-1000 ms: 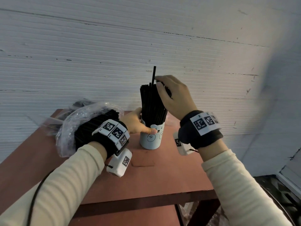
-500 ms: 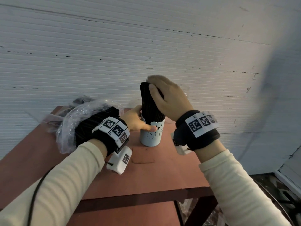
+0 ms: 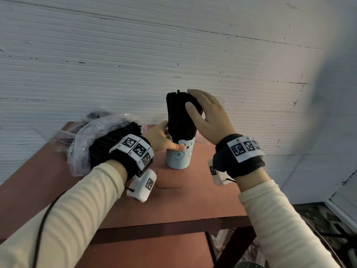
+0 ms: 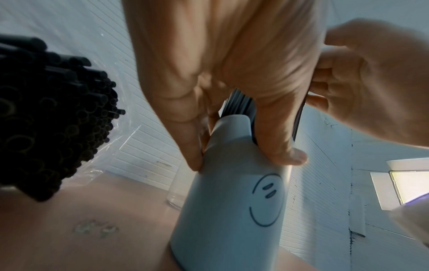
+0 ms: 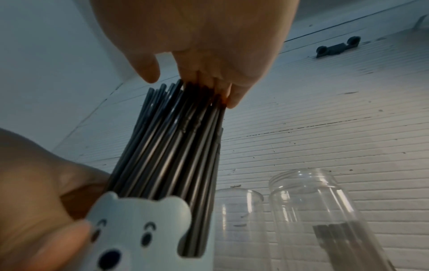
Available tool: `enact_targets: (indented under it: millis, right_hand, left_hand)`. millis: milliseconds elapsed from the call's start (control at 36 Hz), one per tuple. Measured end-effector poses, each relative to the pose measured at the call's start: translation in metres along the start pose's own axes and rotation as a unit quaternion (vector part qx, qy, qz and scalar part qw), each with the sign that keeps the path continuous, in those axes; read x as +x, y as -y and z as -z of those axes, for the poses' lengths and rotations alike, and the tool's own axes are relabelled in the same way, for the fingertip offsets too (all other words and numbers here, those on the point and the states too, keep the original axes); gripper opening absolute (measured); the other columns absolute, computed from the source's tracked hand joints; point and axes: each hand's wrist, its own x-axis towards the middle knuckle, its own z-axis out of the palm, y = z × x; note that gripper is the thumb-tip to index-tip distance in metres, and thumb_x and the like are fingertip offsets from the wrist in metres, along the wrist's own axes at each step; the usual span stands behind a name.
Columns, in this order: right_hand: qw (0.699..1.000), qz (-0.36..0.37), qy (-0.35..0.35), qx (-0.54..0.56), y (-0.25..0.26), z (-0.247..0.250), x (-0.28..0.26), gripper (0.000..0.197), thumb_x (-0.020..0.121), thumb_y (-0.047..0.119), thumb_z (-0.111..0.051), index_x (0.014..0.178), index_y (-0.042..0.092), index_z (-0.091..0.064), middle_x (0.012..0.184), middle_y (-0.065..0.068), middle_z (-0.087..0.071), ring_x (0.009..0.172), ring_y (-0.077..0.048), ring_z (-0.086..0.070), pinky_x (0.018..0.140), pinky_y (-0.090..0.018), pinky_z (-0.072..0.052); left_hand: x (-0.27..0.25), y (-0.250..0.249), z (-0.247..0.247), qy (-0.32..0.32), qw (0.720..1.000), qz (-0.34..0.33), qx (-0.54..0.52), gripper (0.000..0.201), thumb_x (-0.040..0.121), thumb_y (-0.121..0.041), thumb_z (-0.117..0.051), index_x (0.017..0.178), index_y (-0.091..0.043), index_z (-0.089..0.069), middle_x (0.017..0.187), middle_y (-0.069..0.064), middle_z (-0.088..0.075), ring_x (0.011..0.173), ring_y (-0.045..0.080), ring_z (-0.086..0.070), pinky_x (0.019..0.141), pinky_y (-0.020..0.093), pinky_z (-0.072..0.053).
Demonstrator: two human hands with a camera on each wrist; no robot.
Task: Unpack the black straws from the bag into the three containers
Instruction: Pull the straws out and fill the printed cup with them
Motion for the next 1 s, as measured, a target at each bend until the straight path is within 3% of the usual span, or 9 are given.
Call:
enact_targets:
  millis: [83, 222, 389, 500, 639, 750, 805, 889, 1000]
  right_hand:
    - [1.000, 0.002, 0.002, 0.016, -0.003, 0.003, 0.002, 0.055, 0.095, 0.048, -0.039, 0.138, 0.016, -0.050, 0.142, 0.001, -0.051, 0.134, -0.014, -0.042, 0.113, -0.034, -0.033]
    - [0.999, 0.003, 0.036, 0.005, 0.003, 0.008, 0.012, 0.057, 0.096, 0.046, -0.047, 0.146, 0.019, -0.040, 0.154, 0.005, -0.035, 0.146, -0.012, -0.022, 0.118, -0.027, -0.017]
    - [0.992, 0.026, 0.104, -0.070, 0.015, 0.006, 0.025, 0.055, 0.094, 0.052, -0.040, 0.137, 0.019, -0.052, 0.144, 0.003, -0.049, 0.132, -0.015, -0.045, 0.111, -0.034, -0.033]
    - [0.992, 0.025, 0.102, -0.066, 0.017, 0.008, 0.022, 0.050, 0.095, 0.048, -0.047, 0.135, 0.019, -0.052, 0.142, 0.003, -0.050, 0.130, -0.017, -0.046, 0.109, -0.032, -0.033]
    - [0.998, -0.005, 0.063, 0.006, 0.016, 0.018, 0.011, 0.070, 0.093, 0.047, -0.057, 0.151, 0.021, -0.029, 0.157, 0.007, -0.028, 0.147, -0.009, -0.016, 0.117, -0.027, -0.014]
    - [0.994, -0.066, 0.047, 0.071, 0.006, 0.026, -0.002, 0.083, 0.087, 0.053, -0.062, 0.153, 0.027, -0.019, 0.158, 0.008, -0.024, 0.146, -0.008, -0.019, 0.118, -0.031, -0.020]
    - [0.991, -0.095, 0.054, 0.078, 0.000, 0.028, -0.007, 0.090, 0.083, 0.055, -0.065, 0.153, 0.028, -0.017, 0.159, 0.009, -0.023, 0.145, -0.006, -0.020, 0.114, -0.025, -0.020]
    - [0.983, -0.140, 0.068, 0.102, -0.009, 0.026, -0.013, 0.098, 0.078, 0.056, -0.069, 0.154, 0.024, -0.016, 0.159, 0.010, -0.022, 0.143, -0.004, -0.021, 0.109, -0.020, -0.019]
    - [0.959, -0.205, 0.131, 0.149, -0.024, 0.016, -0.018, 0.116, 0.066, 0.061, -0.073, 0.154, 0.017, -0.012, 0.159, 0.003, -0.022, 0.144, -0.011, -0.024, 0.117, -0.033, -0.025]
  left_hand:
    - [-0.001, 0.000, -0.001, 0.000, 1.000, 0.000, 0.001, 0.111, 0.037, -0.052, -0.086, 0.136, -0.025, -0.044, 0.122, -0.005, -0.063, 0.114, 0.014, -0.059, 0.103, 0.039, -0.047]
    - [-0.001, -0.001, -0.001, -0.012, 1.000, 0.000, 0.012, 0.092, 0.064, -0.025, -0.090, 0.142, -0.020, -0.040, 0.128, 0.001, -0.060, 0.119, 0.019, -0.056, 0.106, 0.038, -0.044]
    - [0.001, 0.000, -0.001, -0.018, 1.000, 0.001, 0.022, 0.091, 0.064, -0.027, -0.089, 0.141, -0.020, -0.040, 0.131, 0.002, -0.059, 0.121, 0.019, -0.056, 0.106, 0.039, -0.044]
    - [0.000, -0.001, -0.003, -0.021, 1.000, -0.002, 0.013, 0.088, 0.067, -0.025, -0.088, 0.141, -0.019, -0.040, 0.127, -0.002, -0.057, 0.118, 0.016, -0.054, 0.103, 0.031, -0.043]
    - [-0.002, 0.000, -0.008, -0.011, 0.999, -0.005, -0.038, 0.085, 0.070, -0.017, -0.086, 0.142, -0.016, -0.040, 0.133, 0.003, -0.058, 0.123, 0.019, -0.054, 0.108, 0.038, -0.042]
    - [-0.005, 0.003, -0.009, -0.009, 0.998, -0.003, -0.069, 0.102, 0.061, -0.025, -0.090, 0.146, -0.018, -0.035, 0.137, 0.001, -0.055, 0.125, 0.017, -0.052, 0.109, 0.038, -0.040]
    - [-0.007, 0.004, -0.008, -0.009, 0.996, -0.006, -0.086, 0.113, 0.052, -0.033, -0.091, 0.148, -0.023, -0.031, 0.140, -0.003, -0.052, 0.126, 0.015, -0.051, 0.110, 0.038, -0.040]
    - [-0.011, 0.003, -0.002, -0.031, 0.995, -0.018, -0.094, 0.103, 0.067, -0.016, -0.087, 0.149, -0.024, -0.026, 0.147, 0.001, -0.044, 0.133, 0.017, -0.045, 0.108, 0.032, -0.038]
    - [-0.024, -0.005, 0.021, -0.159, 0.985, -0.064, -0.035, 0.074, 0.076, -0.014, -0.080, 0.138, -0.024, -0.042, 0.131, 0.000, -0.054, 0.122, 0.016, -0.051, 0.100, 0.032, -0.044]
